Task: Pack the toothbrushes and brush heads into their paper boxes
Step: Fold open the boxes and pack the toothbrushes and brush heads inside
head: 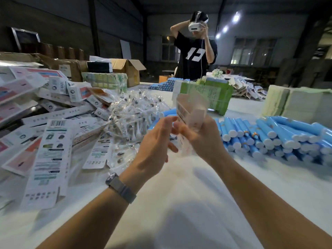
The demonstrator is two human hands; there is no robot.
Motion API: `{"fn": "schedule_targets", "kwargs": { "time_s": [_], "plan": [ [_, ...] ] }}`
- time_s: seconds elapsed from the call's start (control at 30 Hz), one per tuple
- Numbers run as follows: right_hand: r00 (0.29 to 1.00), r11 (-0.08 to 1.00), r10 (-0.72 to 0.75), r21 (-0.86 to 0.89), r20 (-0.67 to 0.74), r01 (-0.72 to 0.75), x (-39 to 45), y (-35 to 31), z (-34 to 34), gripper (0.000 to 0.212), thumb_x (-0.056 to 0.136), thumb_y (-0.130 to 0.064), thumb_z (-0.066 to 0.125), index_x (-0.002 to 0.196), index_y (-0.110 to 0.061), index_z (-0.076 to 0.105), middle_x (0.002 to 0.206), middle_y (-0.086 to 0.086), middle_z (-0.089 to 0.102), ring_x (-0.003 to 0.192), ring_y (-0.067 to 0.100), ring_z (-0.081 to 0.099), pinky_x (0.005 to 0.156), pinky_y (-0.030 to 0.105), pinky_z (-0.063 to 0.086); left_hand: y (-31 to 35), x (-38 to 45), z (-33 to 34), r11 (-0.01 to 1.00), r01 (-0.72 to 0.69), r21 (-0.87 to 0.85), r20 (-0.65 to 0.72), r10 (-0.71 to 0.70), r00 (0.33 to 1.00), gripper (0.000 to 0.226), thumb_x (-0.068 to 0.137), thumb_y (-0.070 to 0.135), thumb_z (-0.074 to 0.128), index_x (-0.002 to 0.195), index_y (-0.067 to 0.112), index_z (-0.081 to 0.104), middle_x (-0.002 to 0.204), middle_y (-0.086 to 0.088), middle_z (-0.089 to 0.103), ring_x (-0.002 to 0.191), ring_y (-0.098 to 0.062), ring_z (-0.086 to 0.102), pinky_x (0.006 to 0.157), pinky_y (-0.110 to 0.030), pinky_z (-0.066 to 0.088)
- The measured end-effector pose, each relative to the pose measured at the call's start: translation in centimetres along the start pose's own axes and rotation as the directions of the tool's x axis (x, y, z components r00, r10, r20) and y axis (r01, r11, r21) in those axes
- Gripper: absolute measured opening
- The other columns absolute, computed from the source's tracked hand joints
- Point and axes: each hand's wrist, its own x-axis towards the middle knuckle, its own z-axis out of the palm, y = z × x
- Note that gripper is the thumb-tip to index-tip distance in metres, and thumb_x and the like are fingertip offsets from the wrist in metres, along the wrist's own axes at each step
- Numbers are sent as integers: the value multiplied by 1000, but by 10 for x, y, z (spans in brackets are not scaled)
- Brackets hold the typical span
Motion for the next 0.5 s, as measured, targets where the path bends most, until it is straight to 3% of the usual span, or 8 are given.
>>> {"fn": "schedule_targets", "kwargs": {
  "time_s": [0.07, 0.1, 0.2, 0.3, 0.4, 0.5],
  "plan": [
    [997, 992, 33, 123, 65, -41, 1, 1, -22, 27, 77, -33, 74, 98, -17, 72, 87, 1, 75, 77, 13, 71, 65, 32, 56, -6, -4, 4, 985, -75, 154, -3, 76, 997, 51, 78, 70, 43, 117, 40, 54, 102, 8, 64, 87, -8, 62, 67, -22, 50],
    [992, 979, 36, 196, 125, -60, -1, 1, -30, 24, 78, -34, 76, 98, -22, 73, 91, 1, 76, 80, 16, 73, 67, 30, 58, -9, -6, 7, 985, -52, 164, 13, 50, 999, 59, 75, 68, 51, 125, 37, 50, 109, 5, 61, 97, -9, 60, 75, -24, 52],
    [967, 918, 71, 364, 247, -160, -15, 4, -34, 25, 76, -39, 75, 97, -26, 76, 96, 7, 76, 87, 26, 74, 73, 37, 60, -16, -14, 17, 996, 94, 6, 193, -93, 977, 71, 73, 51, 70, 136, 33, 41, 125, -1, 58, 111, -9, 62, 86, -26, 56],
    [967, 914, 114, 358, 228, -192, -25, 8, -29, 30, 74, -43, 73, 91, -18, 74, 86, 7, 75, 78, 23, 73, 67, 31, 58, -20, -20, 26, 962, 195, -191, 326, -125, 937, 66, 84, 22, 65, 143, 22, 38, 132, -16, 59, 113, -20, 66, 98, -38, 54],
    [972, 916, 121, 356, 200, -187, -26, 11, -30, 41, 78, -45, 70, 94, -8, 71, 87, 14, 74, 77, 30, 74, 67, 38, 61, -25, -22, 30, 930, 224, -290, 374, -106, 921, 63, 85, 7, 61, 141, 19, 36, 124, -16, 67, 108, -24, 68, 91, -36, 56],
    [977, 923, 92, 352, 191, -156, -27, 14, -29, 52, 81, -56, 68, 100, -7, 71, 91, 13, 75, 82, 29, 74, 67, 36, 60, -23, -21, 29, 967, 160, -199, 317, -91, 944, 53, 80, 9, 69, 128, 11, 45, 103, -7, 72, 94, -20, 70, 80, -33, 58]
  ]
}}
